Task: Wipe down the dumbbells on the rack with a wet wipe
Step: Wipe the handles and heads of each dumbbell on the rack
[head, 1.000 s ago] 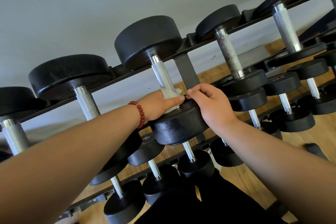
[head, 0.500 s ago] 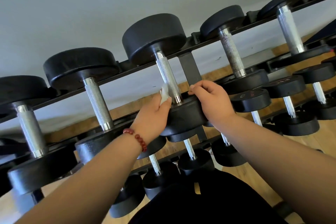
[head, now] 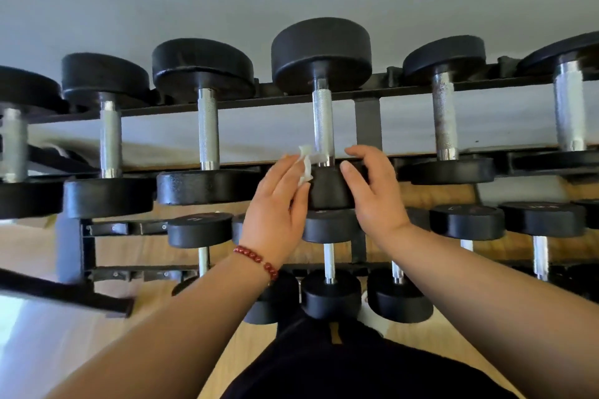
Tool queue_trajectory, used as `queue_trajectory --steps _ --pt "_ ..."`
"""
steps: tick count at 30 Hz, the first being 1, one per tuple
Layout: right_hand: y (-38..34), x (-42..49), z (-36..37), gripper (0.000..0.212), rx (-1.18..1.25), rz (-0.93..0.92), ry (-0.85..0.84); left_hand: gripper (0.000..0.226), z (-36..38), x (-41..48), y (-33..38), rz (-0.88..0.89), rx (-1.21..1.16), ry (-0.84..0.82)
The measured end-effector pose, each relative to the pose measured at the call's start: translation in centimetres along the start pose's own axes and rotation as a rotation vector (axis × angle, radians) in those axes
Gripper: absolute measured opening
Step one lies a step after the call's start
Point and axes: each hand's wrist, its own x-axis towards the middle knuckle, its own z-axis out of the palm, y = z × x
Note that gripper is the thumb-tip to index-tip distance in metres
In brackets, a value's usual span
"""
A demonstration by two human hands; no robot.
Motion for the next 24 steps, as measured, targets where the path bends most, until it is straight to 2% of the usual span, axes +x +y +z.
queue_trajectory --steps 2,4,7,10,13,16,18,21,24 --pt "0.2 0.0 -0.2 0.041 -0.015 -0.005 -0.030 0.047 -0.5 0.6 0.7 -0.088 -0.020 -0.023" --pt "0.3 0.1 -0.4 0.039 -0.015 0.020 -0.058 0.056 -0.6 1.8 1.3 -0.104 0.032 -0.092" --pt "0.4 0.1 -0.5 0.034 -0.014 0.024 -0.090 0.044 0.5 2.3 2.1 -0.134 -0.002 -0.126" --pt "0.6 0.0 -0.6 0.033 0.003 0.026 -0.091 0.039 1.4 0.5 2.8 -0.140 -0.020 -0.008" --pt "0.6 0.0 -0.5 0.034 0.036 0.030 -0.090 0.052 1.9 -2.0 3.6 -0.102 -0.064 0.058" --pt "0.7 0.1 -0.5 0.029 0.055 0.035 -0.081 0.057 1.7 -1.5 4.4 -0.274 -0.208 0.083" --pt "0.9 0.2 -0.5 0.028 0.056 0.027 -0.067 0.052 1.7 0.7 4.1 -0.340 -0.149 0.108" --pt "1.1 0.2 -0.3 0.030 0.071 0.015 -0.058 0.046 2.7 1.5 4.1 -0.307 -0.059 0.128" --pt "1.2 0.2 -0.2 0.046 0.074 -0.014 -0.033 0.048 4.2 -1.3 4.3 -0.189 0.021 0.124"
